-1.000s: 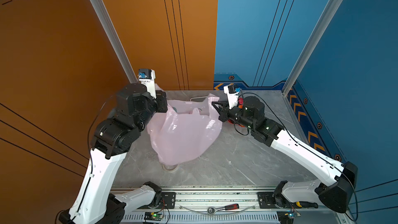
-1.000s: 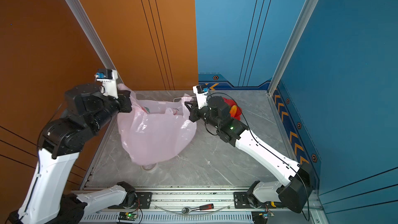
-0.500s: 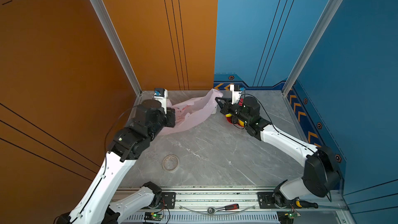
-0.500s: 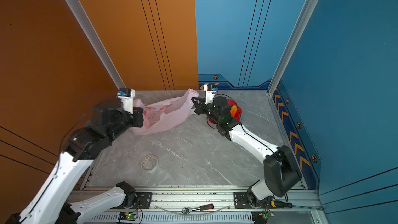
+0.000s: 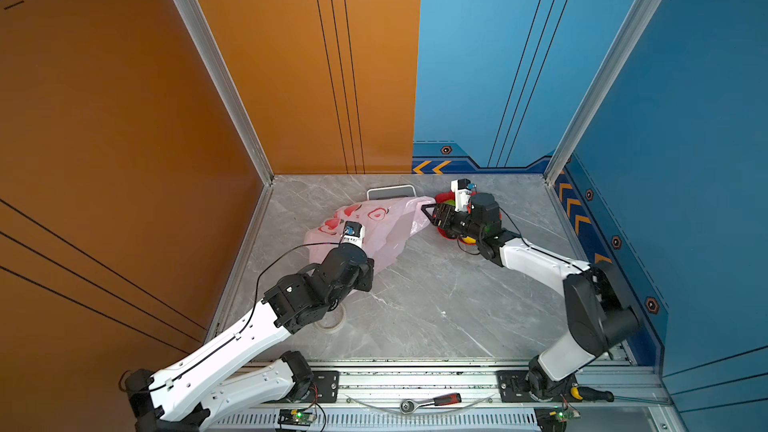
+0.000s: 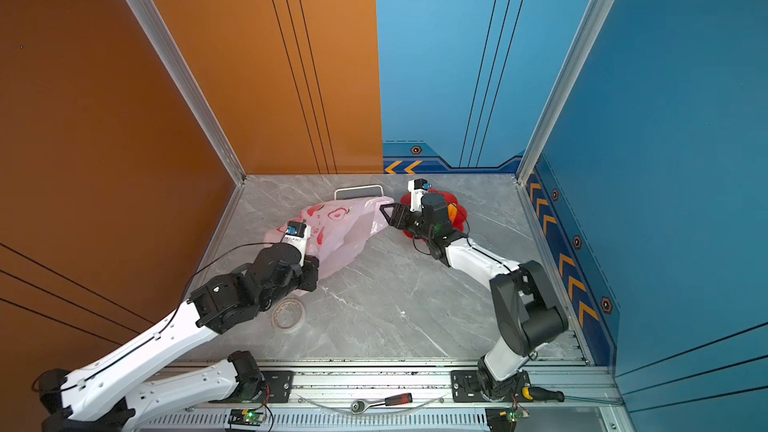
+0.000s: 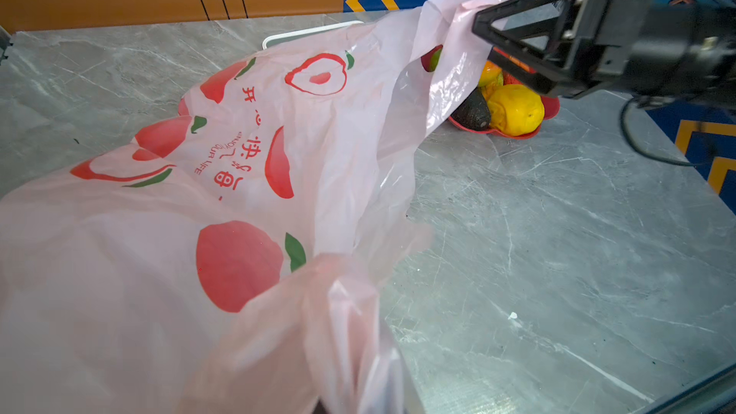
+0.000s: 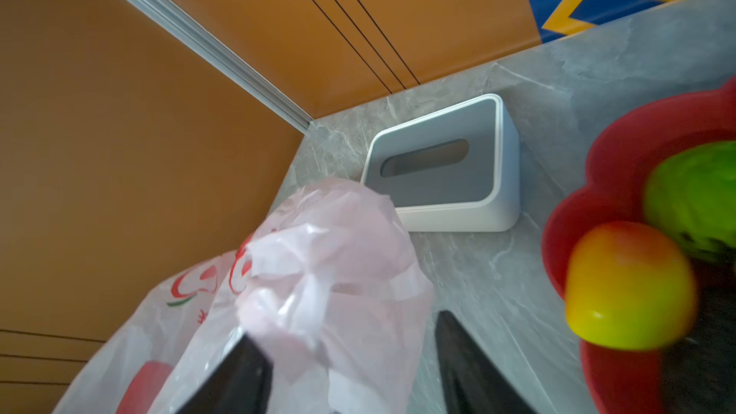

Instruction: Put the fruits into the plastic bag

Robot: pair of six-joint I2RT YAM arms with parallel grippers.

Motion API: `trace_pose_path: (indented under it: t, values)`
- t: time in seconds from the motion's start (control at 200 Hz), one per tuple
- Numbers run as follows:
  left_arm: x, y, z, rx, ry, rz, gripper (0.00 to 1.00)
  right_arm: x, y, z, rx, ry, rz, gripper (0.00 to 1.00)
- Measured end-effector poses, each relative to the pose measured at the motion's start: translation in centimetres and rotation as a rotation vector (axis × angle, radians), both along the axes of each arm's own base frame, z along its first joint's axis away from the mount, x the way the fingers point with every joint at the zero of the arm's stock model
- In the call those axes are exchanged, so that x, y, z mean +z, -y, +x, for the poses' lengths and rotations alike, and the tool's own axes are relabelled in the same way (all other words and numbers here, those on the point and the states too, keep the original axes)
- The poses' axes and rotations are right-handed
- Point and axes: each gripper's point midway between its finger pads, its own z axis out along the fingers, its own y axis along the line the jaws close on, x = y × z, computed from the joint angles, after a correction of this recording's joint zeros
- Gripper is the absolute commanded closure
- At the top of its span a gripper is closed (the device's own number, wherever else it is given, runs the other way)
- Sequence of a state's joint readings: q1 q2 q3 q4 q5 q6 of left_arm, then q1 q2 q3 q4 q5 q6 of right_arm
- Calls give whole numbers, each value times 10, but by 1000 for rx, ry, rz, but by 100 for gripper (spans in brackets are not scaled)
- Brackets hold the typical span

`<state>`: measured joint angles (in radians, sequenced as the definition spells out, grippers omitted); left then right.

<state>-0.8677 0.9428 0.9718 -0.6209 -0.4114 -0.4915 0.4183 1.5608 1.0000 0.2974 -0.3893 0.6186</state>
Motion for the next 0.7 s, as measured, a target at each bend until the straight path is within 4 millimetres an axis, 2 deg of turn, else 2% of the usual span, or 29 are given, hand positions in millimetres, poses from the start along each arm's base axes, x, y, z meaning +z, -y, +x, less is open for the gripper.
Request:
trace_pose_path:
  t: [0.2, 0.29, 0.34, 0.405, 0.511, 0.601, 0.696]
  values:
    - [0, 15, 1, -23, 12, -14, 100, 48, 45, -61, -40, 1, -107, 24]
    - [2, 21, -1, -40, 21, -22, 100, 63, 68, -99, -67, -19, -114, 22]
    - [4, 23, -3, -48, 26, -26, 100, 71, 72, -120, -63, -29, -94, 22]
    - [5, 27, -5, -59, 36, -32, 100, 79, 67, -143, -37, -43, -60, 22]
    - [3, 30, -8, -70, 47, -35, 100, 84, 44, -174, 41, -86, 16, 22]
    - [-2, 31, -10, -77, 47, -30, 100, 72, 23, -181, 84, -156, 62, 24]
    - [-4, 33, -12, -82, 55, -29, 100, 44, 3, -172, 89, -255, 63, 25]
